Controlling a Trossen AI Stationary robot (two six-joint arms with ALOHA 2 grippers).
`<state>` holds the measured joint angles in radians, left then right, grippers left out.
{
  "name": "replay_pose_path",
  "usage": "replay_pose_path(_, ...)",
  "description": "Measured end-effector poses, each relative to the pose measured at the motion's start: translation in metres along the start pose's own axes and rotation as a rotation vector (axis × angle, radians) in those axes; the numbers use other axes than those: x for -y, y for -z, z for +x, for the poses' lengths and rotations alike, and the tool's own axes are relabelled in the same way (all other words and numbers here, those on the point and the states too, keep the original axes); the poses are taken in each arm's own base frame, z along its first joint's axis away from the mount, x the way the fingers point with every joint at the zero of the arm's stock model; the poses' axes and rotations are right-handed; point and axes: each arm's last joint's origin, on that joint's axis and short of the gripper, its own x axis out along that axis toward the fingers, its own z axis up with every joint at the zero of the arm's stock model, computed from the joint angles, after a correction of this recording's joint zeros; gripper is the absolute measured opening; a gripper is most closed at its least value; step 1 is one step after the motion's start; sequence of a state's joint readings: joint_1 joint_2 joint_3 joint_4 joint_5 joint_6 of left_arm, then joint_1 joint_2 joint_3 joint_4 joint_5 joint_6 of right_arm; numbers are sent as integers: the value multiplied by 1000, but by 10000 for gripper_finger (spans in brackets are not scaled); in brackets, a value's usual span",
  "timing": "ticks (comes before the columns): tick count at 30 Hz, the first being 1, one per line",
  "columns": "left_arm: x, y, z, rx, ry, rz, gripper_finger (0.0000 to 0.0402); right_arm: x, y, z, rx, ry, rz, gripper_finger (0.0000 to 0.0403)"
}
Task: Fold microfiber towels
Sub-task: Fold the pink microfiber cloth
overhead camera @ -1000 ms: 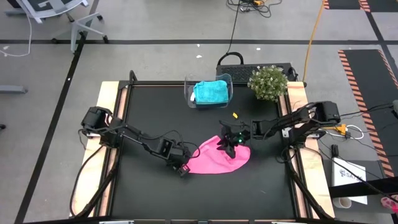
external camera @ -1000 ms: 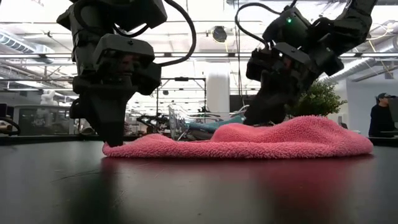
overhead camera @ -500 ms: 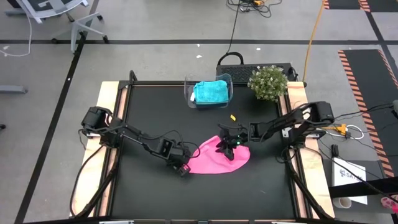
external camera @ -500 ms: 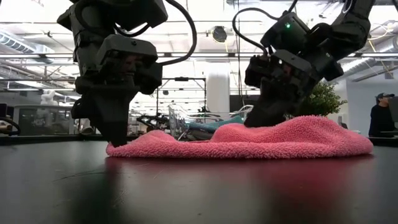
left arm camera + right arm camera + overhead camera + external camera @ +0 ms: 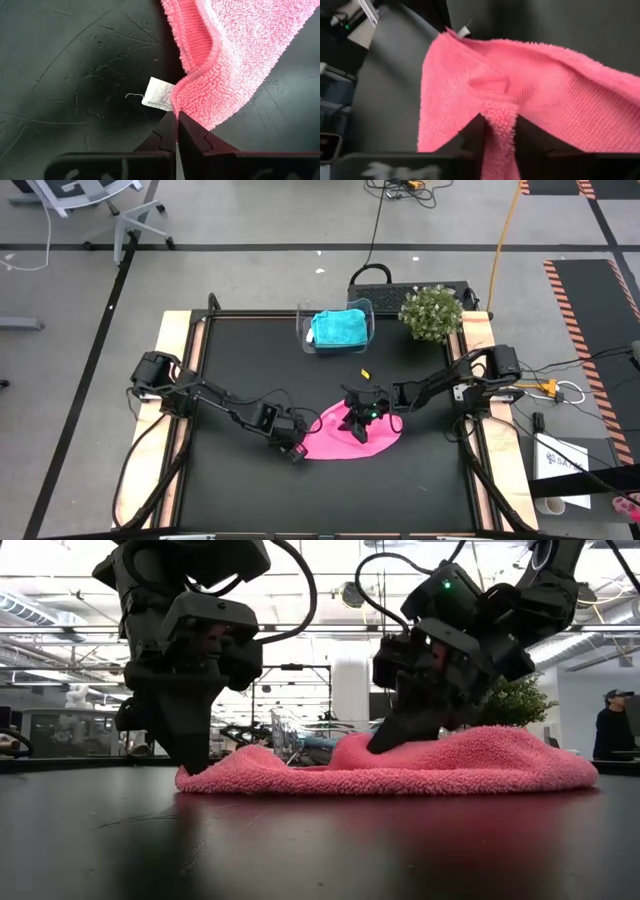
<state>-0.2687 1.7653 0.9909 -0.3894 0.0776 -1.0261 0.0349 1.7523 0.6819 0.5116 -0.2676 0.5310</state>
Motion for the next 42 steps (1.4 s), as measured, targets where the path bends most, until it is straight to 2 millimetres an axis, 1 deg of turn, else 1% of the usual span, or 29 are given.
replay_pose_path(3, 1, 0, 0, 4, 6, 6, 7, -6, -7, -8, 29, -15, 5, 22)
replay_pose_path(4, 1, 0, 0, 5, 8, 12, 7, -9, -10, -12, 46, -25, -5, 12)
replay_pose_path(7, 3, -1, -4, 17, 26, 34, 4, -20, -21, -27, 95, -53, -18, 8)
replay_pose_path(10, 7, -4, -21, 78, 66, 62, 4, -31, -30, -46, 139, -70, -38, 3)
replay_pose_path(14, 8, -7, -56, 219, 84, 69, 4, -41, -39, -70, 206, -47, -58, 2)
replay_pose_path(19, 4, -6, -115, 446, 118, 54, 3, -52, -53, -105, 333, -96, -54, 1)
replay_pose_path(21, 0, -1, -138, 531, 121, 52, 4, -57, -57, -118, 378, -119, -54, 1)
replay_pose_path(24, -4, 5, -171, 669, 165, 57, 3, -63, -58, -136, 407, -140, -38, 1)
replay_pose_path(26, -6, 10, -188, 733, 204, 58, 3, -66, -56, -145, 407, -153, -1, 1)
replay_pose_path(28, -6, 15, -201, 775, 249, 53, 3, -72, -53, -151, 395, -183, 40, 1)
replay_pose_path(31, -1, 22, -208, 789, 319, 66, 2, -87, -47, -155, 362, -280, 93, 0)
replay_pose_path(34, 9, 31, -210, 782, 394, 99, 2, -107, -44, -160, 362, -440, 121, 0)
replay_pose_path(37, 16, 36, -213, 800, 454, 105, 2, -124, -45, -168, 413, -574, 112, 0)
replay_pose_path(39, 20, 39, -214, 813, 476, 102, 2, -129, -46, -172, 442, -623, 116, 0)
replay_pose_path(42, 24, 43, -217, 821, 519, 101, 1, -132, -43, -171, 430, -610, 169, 0)
